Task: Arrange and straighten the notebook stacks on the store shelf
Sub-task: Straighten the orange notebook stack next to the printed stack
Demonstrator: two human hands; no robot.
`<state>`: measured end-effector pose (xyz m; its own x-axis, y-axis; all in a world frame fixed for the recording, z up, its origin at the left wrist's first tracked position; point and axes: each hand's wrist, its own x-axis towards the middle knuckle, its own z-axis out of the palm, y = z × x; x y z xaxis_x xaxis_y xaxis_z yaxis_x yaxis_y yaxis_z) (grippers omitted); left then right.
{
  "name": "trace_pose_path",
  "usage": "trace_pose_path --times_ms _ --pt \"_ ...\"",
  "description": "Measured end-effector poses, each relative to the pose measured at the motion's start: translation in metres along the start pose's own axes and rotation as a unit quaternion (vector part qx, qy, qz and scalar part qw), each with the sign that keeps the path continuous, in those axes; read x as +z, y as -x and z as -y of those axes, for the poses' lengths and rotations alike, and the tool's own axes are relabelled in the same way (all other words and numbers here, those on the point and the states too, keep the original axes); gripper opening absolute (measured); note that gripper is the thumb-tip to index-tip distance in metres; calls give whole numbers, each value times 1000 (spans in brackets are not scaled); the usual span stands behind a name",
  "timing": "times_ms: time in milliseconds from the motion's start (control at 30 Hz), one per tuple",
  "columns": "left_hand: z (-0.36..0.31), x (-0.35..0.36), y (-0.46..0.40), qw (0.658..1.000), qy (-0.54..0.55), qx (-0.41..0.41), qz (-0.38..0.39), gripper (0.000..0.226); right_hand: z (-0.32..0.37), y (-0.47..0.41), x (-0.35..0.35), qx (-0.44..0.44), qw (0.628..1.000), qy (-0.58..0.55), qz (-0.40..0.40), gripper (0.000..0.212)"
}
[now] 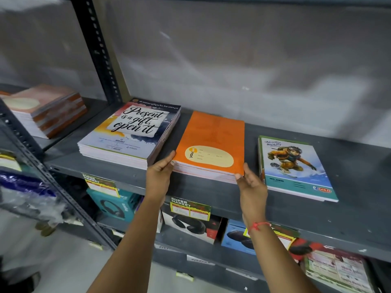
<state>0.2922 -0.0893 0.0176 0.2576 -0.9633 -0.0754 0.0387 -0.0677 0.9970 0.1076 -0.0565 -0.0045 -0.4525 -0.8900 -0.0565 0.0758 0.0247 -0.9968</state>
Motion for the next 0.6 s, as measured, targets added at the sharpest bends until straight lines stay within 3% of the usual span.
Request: trace_pose_path --times_ms 600 --pt "5 -2 -11 999 26 -9 -27 33 5 5 3 7 999 -1 -32 44"
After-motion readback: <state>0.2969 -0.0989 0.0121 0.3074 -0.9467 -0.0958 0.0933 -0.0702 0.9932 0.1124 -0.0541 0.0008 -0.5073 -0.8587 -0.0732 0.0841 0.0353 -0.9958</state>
